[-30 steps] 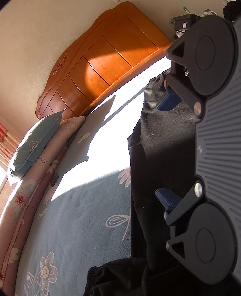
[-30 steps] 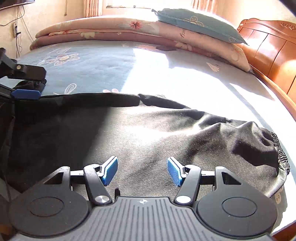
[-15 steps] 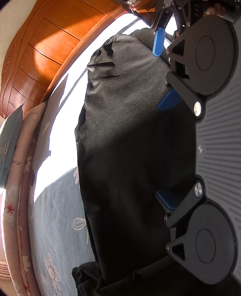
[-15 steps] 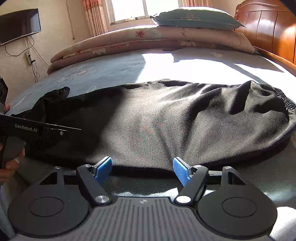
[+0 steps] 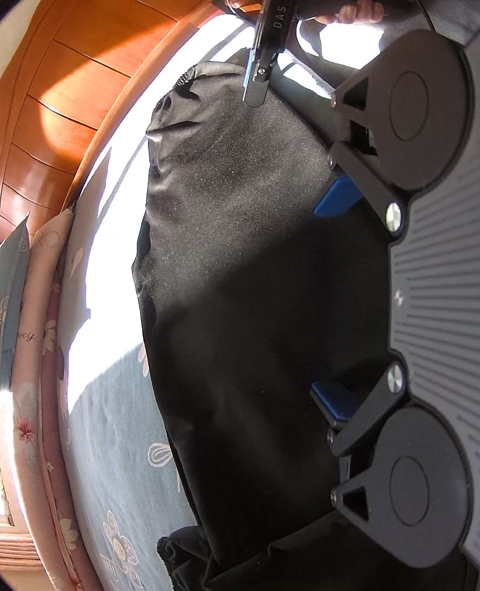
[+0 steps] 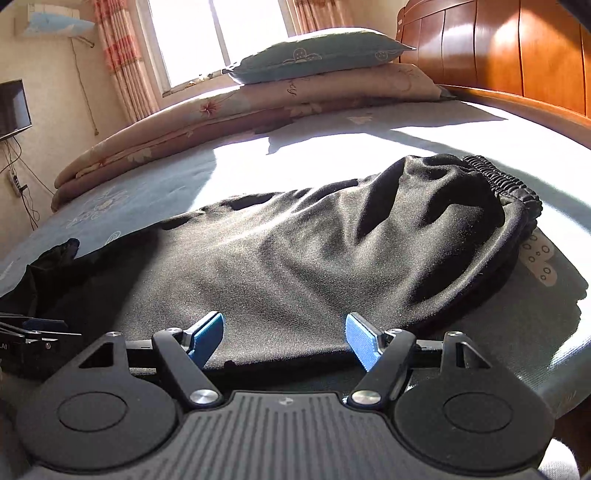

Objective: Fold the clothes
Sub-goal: 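Move the left gripper to the black elastic cuff and close on it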

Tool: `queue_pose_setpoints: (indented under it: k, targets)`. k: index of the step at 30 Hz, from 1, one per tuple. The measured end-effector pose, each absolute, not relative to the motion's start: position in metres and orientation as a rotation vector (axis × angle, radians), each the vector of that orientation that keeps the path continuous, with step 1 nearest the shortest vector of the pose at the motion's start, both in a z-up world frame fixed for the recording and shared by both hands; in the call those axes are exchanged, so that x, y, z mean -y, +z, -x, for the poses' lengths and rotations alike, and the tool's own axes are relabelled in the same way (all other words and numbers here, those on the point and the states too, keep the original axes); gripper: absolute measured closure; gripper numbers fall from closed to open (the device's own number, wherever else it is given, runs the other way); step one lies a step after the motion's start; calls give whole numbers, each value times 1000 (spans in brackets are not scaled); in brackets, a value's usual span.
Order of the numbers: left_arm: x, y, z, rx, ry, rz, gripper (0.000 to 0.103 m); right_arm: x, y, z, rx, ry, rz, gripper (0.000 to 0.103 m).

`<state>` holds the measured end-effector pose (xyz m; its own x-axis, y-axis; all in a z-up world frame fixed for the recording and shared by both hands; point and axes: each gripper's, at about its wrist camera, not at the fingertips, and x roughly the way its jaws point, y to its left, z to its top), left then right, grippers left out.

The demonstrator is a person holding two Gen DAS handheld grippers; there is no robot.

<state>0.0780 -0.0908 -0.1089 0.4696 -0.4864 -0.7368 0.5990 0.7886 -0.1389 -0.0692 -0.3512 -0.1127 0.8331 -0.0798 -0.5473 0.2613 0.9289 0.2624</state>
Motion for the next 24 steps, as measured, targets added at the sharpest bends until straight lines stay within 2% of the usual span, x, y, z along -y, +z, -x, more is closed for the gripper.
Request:
queue_pose_setpoints:
  k: [4, 9, 10, 13, 16, 21, 22, 24]
  targets:
    - [99, -98, -74, -794, -699, -111, 6, 343, -104, 61, -518, -161, -295, 19]
    - [106, -116, -76, -848, -697, -93, 6, 320, -116, 37, -582, -170, -159, 19]
    - [102, -118, -73, -828, -702, -83, 4, 316, -121, 34, -609, -179, -136, 17]
    - [94, -119, -69, -824, -716, -88, 3, 313, -124, 33, -622, -149, -157, 0]
    - [87, -112, -73, -860, -698, -80, 3, 315, -126, 35, -613, -140, -190, 0]
    - [58, -68, -106, -804, -625, -31, 7, 316, -127, 39, -577, -145, -223, 0]
    - [52, -56, -116, -782, -601, -37, 11, 316, -126, 41, -566, -144, -236, 0]
    - [42, -37, -142, -773, -549, -54, 25, 315, -124, 45, -531, -128, -257, 0]
